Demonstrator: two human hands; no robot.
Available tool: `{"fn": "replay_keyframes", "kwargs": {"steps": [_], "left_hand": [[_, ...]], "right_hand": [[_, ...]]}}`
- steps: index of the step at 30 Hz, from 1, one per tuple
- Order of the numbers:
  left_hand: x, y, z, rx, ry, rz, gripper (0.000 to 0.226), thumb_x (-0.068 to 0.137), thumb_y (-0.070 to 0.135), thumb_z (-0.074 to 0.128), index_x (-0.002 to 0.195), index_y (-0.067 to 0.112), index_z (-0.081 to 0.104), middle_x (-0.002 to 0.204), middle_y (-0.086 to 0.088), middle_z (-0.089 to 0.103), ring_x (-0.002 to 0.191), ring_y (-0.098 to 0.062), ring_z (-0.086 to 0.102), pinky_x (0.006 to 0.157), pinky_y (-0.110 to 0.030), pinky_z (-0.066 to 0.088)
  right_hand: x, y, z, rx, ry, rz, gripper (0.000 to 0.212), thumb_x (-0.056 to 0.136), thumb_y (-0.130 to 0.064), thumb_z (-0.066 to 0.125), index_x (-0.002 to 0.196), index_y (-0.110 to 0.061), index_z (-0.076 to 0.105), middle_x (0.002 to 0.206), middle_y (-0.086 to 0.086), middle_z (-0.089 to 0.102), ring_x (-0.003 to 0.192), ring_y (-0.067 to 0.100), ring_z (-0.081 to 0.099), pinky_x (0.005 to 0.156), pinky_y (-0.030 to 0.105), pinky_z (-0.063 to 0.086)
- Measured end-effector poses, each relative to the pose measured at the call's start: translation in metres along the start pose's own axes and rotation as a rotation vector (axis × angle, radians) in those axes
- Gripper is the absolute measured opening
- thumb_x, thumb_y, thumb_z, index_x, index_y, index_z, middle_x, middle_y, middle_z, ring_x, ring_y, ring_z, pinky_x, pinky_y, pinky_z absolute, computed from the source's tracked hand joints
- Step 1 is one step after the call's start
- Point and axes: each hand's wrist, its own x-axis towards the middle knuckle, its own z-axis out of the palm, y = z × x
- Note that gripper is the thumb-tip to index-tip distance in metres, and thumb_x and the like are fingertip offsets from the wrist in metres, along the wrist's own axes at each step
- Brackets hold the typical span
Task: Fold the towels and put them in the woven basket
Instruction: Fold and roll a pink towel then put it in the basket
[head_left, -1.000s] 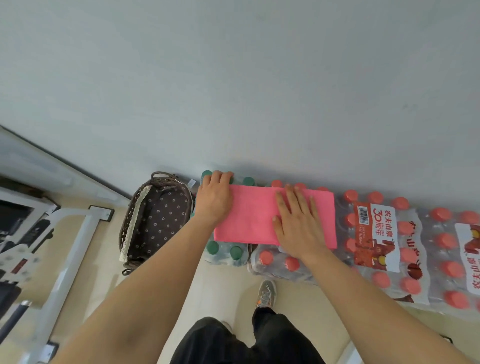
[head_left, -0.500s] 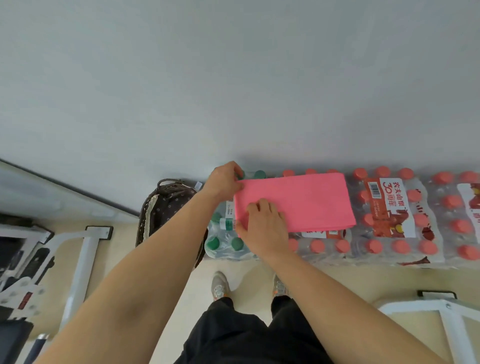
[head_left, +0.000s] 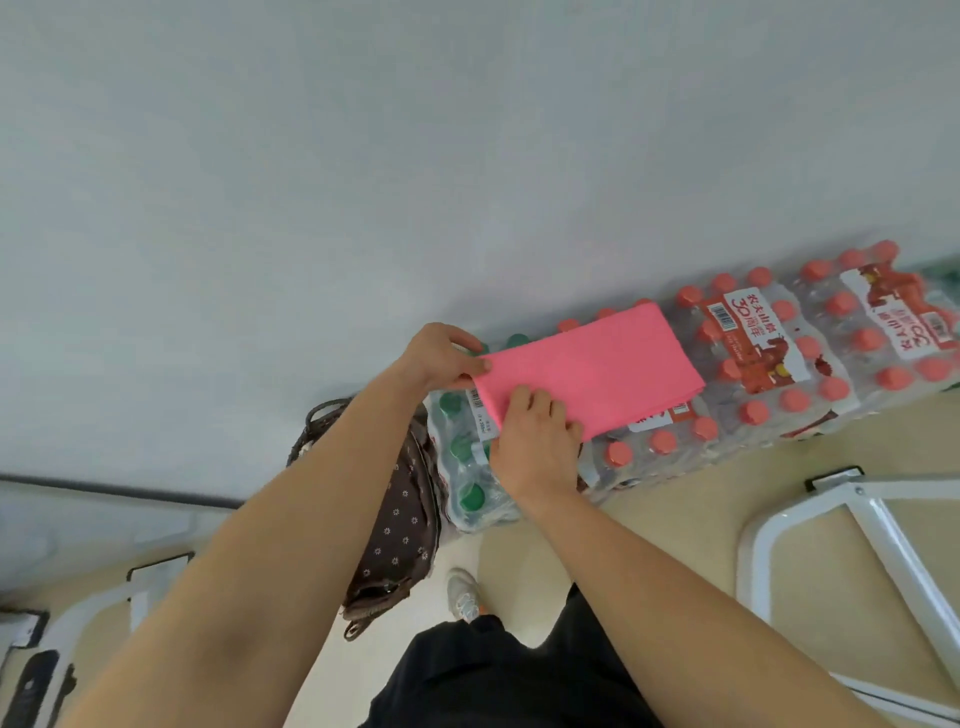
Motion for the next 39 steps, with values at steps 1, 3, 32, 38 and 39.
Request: {"fn": "replay_keyframes", "kwargs": {"steps": [1,3,32,38,39], "left_hand": [[0.000,0.000,-0.002,0.000,0.006,0.007,0.027,0.079,0.003,0.079,0.104,0.002,0.068,0.087,-0.017,0.068,0.060,-0.016,0.069,0.058,-0.025,0.059],[0.000,-0.001,-0.007,0.021,0.037,0.002,0.025,0.079,0.004,0.079,0.102,0.003,0.068,0.089,-0.019,0.068,0.068,-0.023,0.068,0.067,-0.033,0.062],[0.020,0.079,0.099,0.293,0.040,0.438,0.027,0.076,-0.002,0.065,0.092,0.018,0.072,0.093,0.003,0.070,0.085,-0.009,0.062,0.078,-0.018,0.048],[0.036,0.088,0.131,0.412,0.087,0.456,0.026,0.080,0.005,0.059,0.092,0.023,0.072,0.094,0.008,0.070,0.097,-0.012,0.064,0.088,-0.027,0.049],[0.039,0.087,0.136,0.431,0.108,0.437,0.026,0.080,0.006,0.058,0.093,0.025,0.072,0.096,0.008,0.070,0.097,-0.013,0.064,0.087,-0.028,0.050]], "right_hand": [[-0.003,-0.002,-0.002,-0.003,0.010,0.010,0.043,0.070,-0.021,0.072,0.107,-0.009,0.055,0.094,0.009,0.060,0.081,0.029,0.058,0.063,0.037,0.041],[-0.008,-0.005,-0.008,0.025,0.007,0.011,0.043,0.073,-0.014,0.067,0.113,-0.009,0.052,0.099,0.009,0.061,0.085,0.029,0.060,0.066,0.039,0.045],[0.042,0.150,-0.053,0.524,-0.115,0.164,0.017,0.080,-0.019,0.057,0.097,-0.018,0.053,0.072,-0.007,0.050,0.073,0.025,0.055,0.061,0.033,0.040],[0.056,0.173,-0.039,0.420,-0.133,0.184,0.020,0.080,-0.024,0.055,0.098,-0.016,0.052,0.083,-0.002,0.049,0.082,0.032,0.058,0.074,0.045,0.053],[0.059,0.176,-0.035,0.420,-0.129,0.174,0.024,0.080,-0.025,0.055,0.102,-0.016,0.053,0.090,0.002,0.053,0.085,0.033,0.059,0.075,0.045,0.053]]}}
